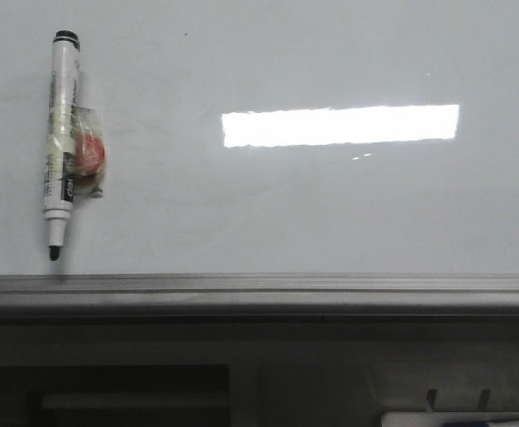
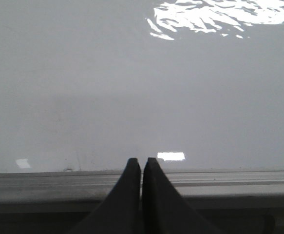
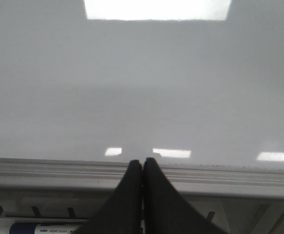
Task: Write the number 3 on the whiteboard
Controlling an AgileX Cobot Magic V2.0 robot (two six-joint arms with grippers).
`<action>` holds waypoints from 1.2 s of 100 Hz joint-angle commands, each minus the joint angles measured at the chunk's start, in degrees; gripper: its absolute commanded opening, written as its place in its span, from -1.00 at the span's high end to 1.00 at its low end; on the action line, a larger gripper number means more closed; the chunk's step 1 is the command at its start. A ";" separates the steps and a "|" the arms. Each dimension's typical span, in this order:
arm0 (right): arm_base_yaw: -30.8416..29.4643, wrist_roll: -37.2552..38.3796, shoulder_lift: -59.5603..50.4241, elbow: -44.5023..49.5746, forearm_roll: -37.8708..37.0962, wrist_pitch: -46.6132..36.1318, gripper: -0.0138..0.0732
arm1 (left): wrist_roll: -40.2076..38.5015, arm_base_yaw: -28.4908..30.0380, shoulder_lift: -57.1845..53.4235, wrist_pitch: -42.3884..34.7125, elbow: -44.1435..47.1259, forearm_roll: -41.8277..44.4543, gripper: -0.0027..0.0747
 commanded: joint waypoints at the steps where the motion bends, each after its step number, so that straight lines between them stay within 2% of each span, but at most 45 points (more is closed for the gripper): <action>1: -0.38 0.01 -0.81 1.73 0.04 -1.36 0.78 | -0.39 0.19 -1.33 -3.24 0.60 -0.44 0.99; 92: -0.38 0.01 -0.81 1.73 0.04 -1.36 0.78 | -0.39 0.19 -1.33 -4.19 0.60 1.44 0.99; 114: -0.38 0.01 -0.81 1.73 -1.43 -5.86 0.78 | -0.39 0.19 -1.33 -4.19 0.60 1.44 0.99; 120: -0.38 0.01 -0.81 1.73 -1.43 -7.85 0.78 | -0.39 0.19 -1.33 -4.75 0.60 3.84 0.99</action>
